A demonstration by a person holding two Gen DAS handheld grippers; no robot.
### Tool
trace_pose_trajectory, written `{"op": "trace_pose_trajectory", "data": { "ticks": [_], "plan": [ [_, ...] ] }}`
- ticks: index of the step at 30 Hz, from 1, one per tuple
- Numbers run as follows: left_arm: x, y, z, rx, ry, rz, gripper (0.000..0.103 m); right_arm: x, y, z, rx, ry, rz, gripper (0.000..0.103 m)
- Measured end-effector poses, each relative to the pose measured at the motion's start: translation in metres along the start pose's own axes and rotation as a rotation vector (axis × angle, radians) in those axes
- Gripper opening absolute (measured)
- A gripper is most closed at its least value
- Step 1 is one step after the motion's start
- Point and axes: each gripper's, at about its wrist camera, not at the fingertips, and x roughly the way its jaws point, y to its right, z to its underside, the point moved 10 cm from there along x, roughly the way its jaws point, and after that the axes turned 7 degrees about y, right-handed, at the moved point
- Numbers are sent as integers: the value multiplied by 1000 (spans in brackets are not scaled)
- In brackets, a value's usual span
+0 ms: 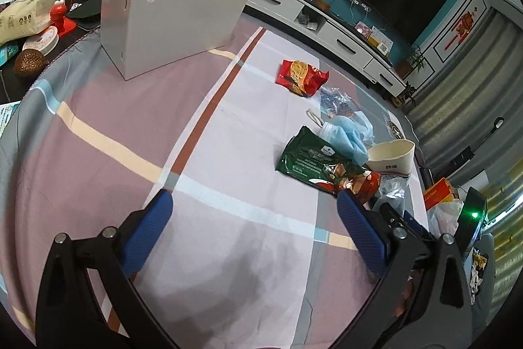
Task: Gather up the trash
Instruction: 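Grasp the dark crumpled wrapper under the paper cup with the right tool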
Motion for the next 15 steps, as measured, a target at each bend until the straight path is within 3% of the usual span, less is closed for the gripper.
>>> {"op": "trace_pose_trajectory", "data": {
  "ticks": [4,15],
  "plan": [
    [1,-1,0,1,-2,-7,100,0,-1,3,-9,-18,-12,38],
    [2,2,2,-8,-14,16,100,-21,6,-6,39,7,-47,24]
  ]
}}
